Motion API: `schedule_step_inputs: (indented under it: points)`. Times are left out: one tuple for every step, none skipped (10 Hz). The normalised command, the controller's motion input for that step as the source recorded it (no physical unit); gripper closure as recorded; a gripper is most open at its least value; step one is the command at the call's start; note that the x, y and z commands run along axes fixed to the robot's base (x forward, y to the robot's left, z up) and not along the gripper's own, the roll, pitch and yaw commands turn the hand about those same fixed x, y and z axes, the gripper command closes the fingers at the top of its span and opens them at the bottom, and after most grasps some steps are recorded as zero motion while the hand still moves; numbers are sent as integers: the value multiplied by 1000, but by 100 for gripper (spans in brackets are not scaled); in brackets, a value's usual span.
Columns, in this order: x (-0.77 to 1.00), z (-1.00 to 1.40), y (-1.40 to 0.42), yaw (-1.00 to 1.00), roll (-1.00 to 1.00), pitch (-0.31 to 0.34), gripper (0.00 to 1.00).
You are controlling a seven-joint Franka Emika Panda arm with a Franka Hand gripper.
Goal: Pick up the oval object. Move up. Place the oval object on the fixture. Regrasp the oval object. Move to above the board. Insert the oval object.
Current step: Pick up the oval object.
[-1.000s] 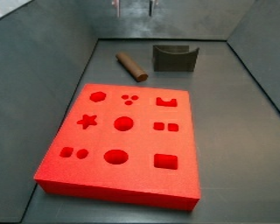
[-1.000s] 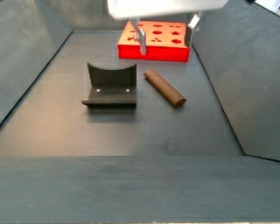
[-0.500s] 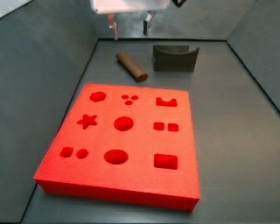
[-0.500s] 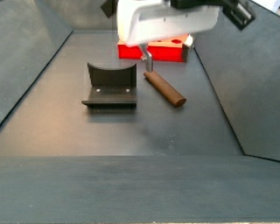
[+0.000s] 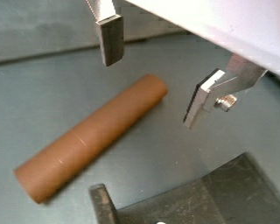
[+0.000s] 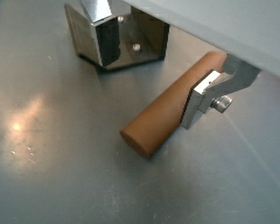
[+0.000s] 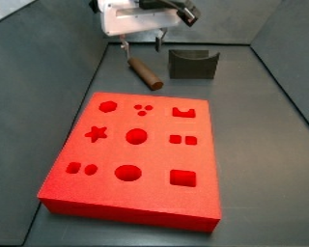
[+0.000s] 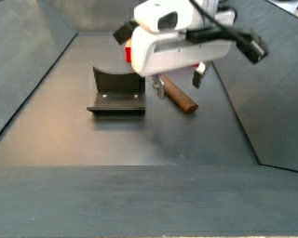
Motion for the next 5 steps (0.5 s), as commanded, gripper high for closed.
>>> schedule_step_inputs:
  points:
    - [0,-614,0,-14,170,-127,0]
    - [0,-554,-66,-26,163,-107,0]
    - [0,0,0,0,6,3,0]
    - [-54,-60,0,0,10,0,0]
    - [-157,-140,9,-6,0,-14,0]
